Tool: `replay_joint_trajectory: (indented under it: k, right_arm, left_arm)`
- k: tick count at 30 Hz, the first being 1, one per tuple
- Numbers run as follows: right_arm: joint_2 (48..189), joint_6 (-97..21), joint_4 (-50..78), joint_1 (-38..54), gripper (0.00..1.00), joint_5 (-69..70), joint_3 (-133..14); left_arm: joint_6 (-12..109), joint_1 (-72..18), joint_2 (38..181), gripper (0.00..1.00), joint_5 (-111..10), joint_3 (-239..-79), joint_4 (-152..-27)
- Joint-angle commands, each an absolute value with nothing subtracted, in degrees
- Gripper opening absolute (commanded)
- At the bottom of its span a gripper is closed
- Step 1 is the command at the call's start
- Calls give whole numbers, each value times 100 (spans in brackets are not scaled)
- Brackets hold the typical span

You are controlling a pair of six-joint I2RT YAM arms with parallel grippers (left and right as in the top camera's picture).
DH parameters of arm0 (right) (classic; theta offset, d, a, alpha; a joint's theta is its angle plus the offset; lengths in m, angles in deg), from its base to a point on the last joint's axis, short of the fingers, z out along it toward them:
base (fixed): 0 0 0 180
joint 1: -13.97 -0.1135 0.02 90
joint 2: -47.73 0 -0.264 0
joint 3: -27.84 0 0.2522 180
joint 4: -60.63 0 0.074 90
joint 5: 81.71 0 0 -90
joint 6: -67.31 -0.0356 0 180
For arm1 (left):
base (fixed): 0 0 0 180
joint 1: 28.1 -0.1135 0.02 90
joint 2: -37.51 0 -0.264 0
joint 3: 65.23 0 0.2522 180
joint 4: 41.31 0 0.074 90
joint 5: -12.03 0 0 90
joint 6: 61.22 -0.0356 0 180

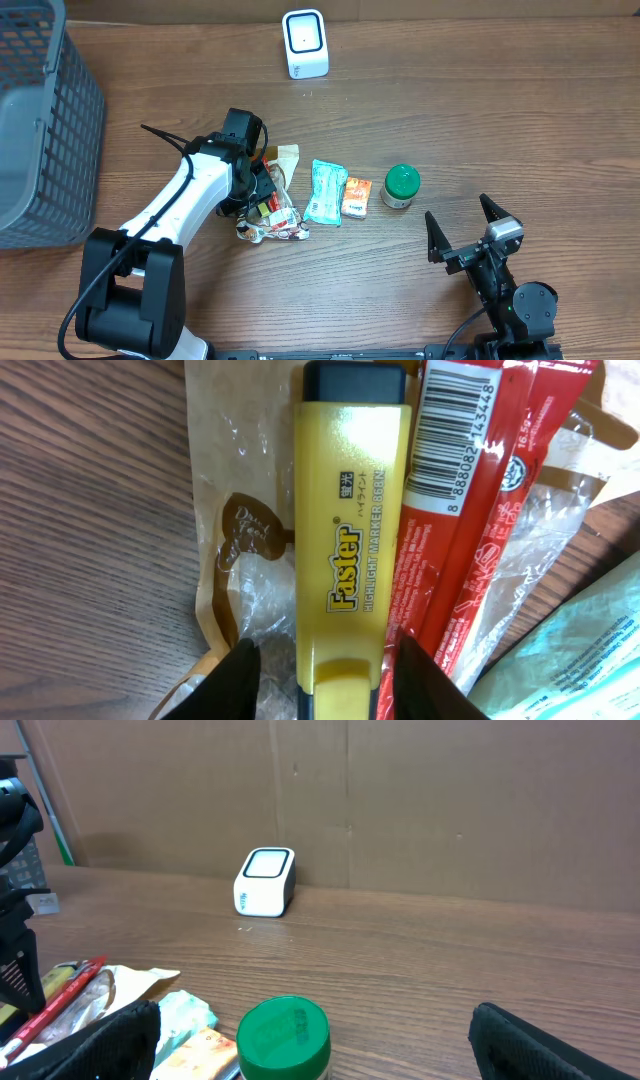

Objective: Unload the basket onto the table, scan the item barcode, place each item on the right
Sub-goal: 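Grasp the yellow highlighter inside the clear bag with the left gripper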

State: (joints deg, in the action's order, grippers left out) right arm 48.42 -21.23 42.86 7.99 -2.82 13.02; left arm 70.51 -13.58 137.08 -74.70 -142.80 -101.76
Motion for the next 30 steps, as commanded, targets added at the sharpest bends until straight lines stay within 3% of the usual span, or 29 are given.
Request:
replay_joint_trajectory:
  k: [1, 5, 19, 21, 25, 30]
  right_arm:
    - [4796, -2163, 4317, 836, 100, -226, 1364]
    - [4796, -2163, 4317, 836, 100, -226, 1364]
    - [4796, -2163, 4317, 836, 100, -223, 1364]
    - [4796, -2163, 4317, 836, 100, -226, 1364]
    - [4796, -2163, 4317, 836, 100, -226, 1364]
    - [4796, -2163, 4317, 836, 100, -223, 1364]
  left_arm:
    - [6951, -1345, 13791, 30, -7383, -14365, -10279]
    - [6949, -1338, 13791, 39, -7383, -14363, -10489]
    - [7082, -1102, 13794, 34, -7409, -14164, -10321]
    - [7080, -1105, 13794, 30, -7414, -14090, -10264]
    - [7075, -1129, 13791, 11, -7409, -14083, -10262]
    - [7049, -1199, 13789, 13, -7403, -14182, -10332]
